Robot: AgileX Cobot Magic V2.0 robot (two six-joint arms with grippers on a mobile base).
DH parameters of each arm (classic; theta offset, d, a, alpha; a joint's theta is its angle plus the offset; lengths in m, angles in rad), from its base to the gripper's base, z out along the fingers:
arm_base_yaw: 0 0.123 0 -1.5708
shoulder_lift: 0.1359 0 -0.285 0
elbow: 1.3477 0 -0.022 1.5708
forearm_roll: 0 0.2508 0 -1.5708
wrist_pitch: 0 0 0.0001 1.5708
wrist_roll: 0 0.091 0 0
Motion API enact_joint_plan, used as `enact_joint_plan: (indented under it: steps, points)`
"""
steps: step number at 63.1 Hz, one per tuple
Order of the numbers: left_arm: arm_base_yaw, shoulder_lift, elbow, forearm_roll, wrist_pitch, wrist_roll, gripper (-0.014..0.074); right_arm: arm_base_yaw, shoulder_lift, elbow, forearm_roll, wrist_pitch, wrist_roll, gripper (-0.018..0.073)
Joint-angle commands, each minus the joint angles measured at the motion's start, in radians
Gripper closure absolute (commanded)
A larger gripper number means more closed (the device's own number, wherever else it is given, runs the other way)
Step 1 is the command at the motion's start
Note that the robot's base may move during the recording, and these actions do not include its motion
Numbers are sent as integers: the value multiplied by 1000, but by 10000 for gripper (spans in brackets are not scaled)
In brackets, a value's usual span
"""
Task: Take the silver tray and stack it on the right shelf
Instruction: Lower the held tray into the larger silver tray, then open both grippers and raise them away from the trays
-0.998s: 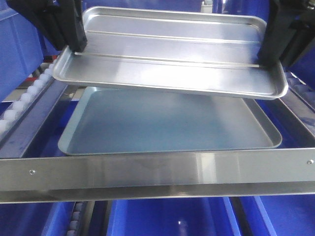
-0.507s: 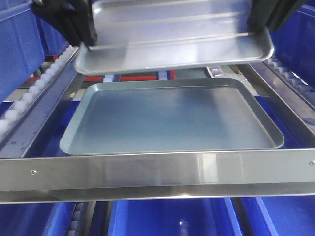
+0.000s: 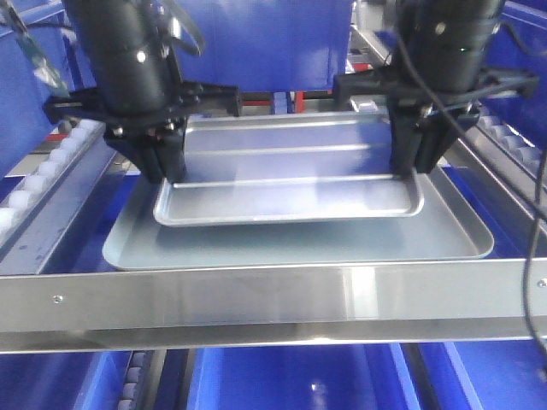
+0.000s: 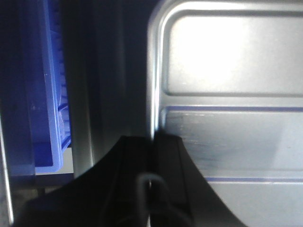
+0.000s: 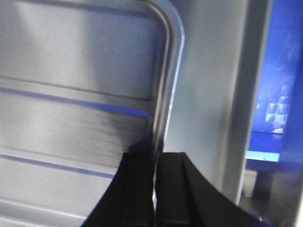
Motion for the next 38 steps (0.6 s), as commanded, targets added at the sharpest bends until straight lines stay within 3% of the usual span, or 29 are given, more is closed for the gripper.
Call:
enact_joint_plan:
  steps: [1, 7, 13, 19, 22, 29, 38]
  points:
    - [4, -41, -33, 17, -48, 36, 689, -4, -44, -39, -22, -47, -21, 501]
    - [4, -40, -33, 17, -52, 59, 673, -5, -44, -39, -23, -57, -21, 493]
    - [4, -40, -39, 14, -58, 59, 547, -5, -44, -39, -23, -56, -21, 411]
    - [4, -40, -47, 9, -62, 59, 363, -5, -44, -39, -23, -48, -21, 249]
    - [4, -40, -54, 7, -60, 59, 260, -5, -44, -39, -23, -43, -21, 119]
    - [4, -40, -73, 4, -36, 59, 129, -5, -47, -39, -25, -38, -21, -78]
    - [4, -42, -114, 2, 33, 59, 120, -5, -79, -39, -25, -38, -21, -62]
